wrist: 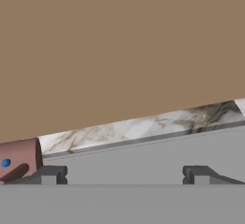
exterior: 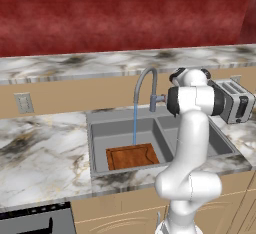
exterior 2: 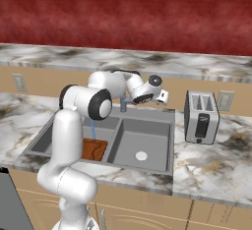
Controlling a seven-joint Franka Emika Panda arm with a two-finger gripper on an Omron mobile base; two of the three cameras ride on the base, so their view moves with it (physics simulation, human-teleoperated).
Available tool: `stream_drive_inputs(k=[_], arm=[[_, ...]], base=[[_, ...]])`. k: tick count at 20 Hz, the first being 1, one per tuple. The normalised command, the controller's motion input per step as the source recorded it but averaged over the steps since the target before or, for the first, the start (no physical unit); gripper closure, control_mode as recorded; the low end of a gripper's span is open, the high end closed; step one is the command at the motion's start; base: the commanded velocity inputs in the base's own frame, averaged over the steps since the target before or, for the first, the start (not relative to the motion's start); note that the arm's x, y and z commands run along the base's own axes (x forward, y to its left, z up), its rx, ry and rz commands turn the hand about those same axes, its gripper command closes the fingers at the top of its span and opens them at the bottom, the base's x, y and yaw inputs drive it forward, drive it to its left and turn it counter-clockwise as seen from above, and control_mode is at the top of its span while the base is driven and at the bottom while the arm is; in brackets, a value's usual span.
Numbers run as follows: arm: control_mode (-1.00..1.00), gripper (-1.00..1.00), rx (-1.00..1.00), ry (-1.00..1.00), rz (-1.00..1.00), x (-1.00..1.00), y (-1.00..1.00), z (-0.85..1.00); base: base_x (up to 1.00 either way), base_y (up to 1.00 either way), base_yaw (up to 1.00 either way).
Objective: Turn on the sink faucet with hot water and rinse the cutting board for ten seconds, then turn off the faucet. Push the cutting board to reach the water if necessary.
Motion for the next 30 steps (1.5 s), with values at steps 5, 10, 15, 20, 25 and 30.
stream_drive_inputs(k=[5,10,15,20,25,30], arm=[[-1.00,-1.00,0.00,0.00,0.00,0.00,0.10,0.00],[-1.00,-1.00,0.00,0.00,0.00,0.02,0.01,0.00],[-1.00,-1.00,0.00,0.00,0.00,0.07,0.00,0.00],[-1.00,-1.00,0.00,0.00,0.00,0.05,0.00,0.00],[-1.00,-1.00,0.00,0.00,0.00,0.00,0.01,0.00],[-1.00,-1.00,0.00,0.00,0.00,0.00,0.13,0.00]], base=[[0.00,0.00,0.00],[0.00,0.00,0.00],[0.00,0.00,0.00],[0.00,0.00,0.00],[0.00,0.00,0.00],[0.00,0.00,0.00]])
